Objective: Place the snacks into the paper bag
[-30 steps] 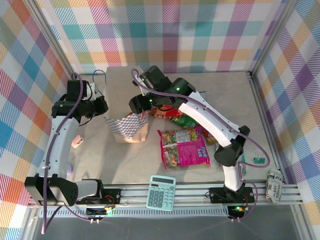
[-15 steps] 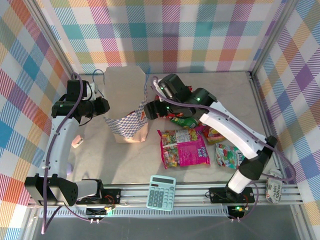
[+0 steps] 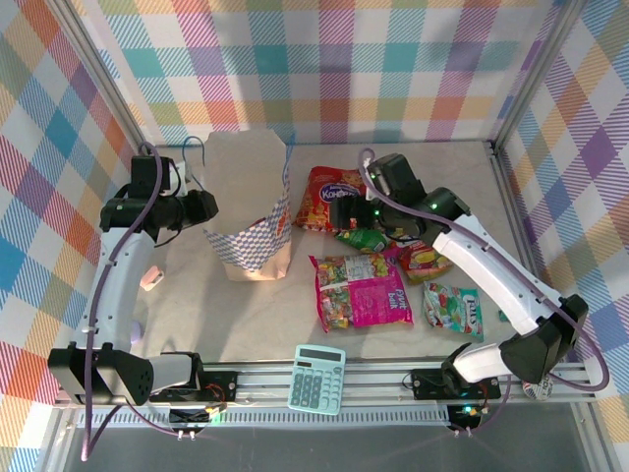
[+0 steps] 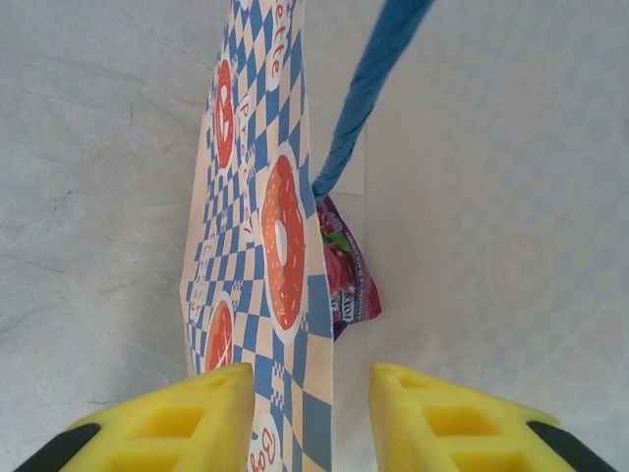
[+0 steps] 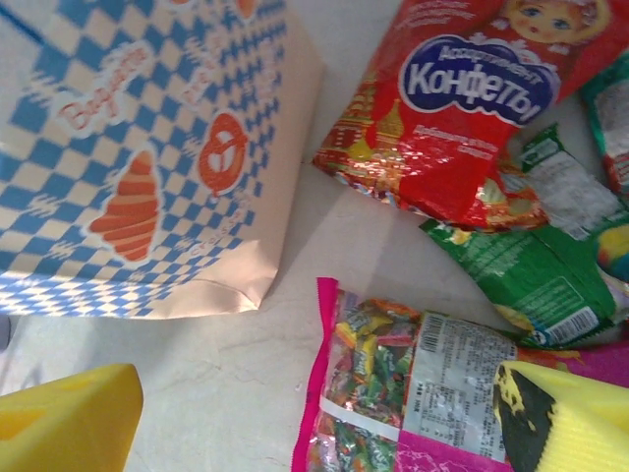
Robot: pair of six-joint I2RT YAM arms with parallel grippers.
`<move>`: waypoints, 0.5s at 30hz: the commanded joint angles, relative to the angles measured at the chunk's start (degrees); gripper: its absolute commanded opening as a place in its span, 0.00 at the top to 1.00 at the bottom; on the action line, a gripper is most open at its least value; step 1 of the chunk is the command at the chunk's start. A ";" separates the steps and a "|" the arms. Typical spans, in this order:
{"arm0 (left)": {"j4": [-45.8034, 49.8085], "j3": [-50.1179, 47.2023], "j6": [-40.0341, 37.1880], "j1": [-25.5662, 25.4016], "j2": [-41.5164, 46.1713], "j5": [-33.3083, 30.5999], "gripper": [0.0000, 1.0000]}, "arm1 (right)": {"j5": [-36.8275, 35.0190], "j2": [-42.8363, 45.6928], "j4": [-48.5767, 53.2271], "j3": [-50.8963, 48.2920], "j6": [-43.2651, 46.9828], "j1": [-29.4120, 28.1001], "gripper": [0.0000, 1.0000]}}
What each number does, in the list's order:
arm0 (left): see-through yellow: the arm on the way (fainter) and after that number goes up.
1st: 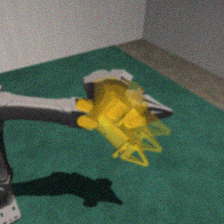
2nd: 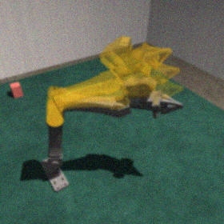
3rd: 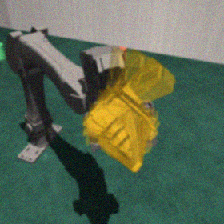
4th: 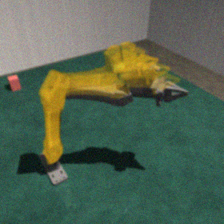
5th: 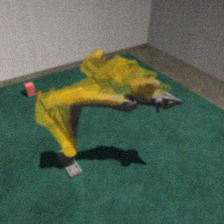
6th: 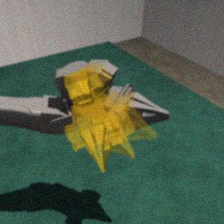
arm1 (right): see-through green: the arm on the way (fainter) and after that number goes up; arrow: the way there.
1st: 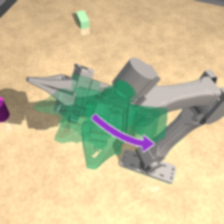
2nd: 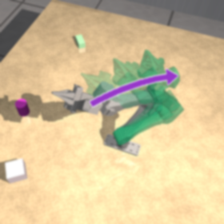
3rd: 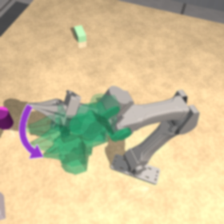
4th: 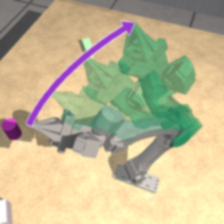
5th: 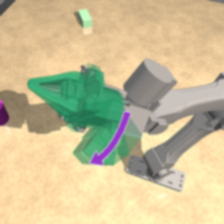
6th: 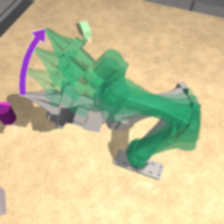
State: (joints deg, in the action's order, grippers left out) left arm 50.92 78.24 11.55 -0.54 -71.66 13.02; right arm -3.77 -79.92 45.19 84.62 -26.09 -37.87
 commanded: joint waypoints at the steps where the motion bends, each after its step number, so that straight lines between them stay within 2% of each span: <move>1: 0.64 2.40 0.79 0.09 0.24 0.48 0.63 | 1.71 0.97 -2.79 -1.66 -1.75 1.88 0.08; 9: 1.85 2.84 1.28 -0.09 1.00 -0.67 0.60 | 5.39 -1.37 -7.18 -4.23 -3.16 6.77 0.06; 15: 4.03 4.52 0.64 -0.17 0.56 -1.11 0.58 | 4.45 -3.93 -10.26 -6.60 -7.79 10.40 0.06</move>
State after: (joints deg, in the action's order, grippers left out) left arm 52.62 80.34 12.38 -0.60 -71.66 12.40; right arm 0.10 -82.26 38.02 79.22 -30.74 -29.02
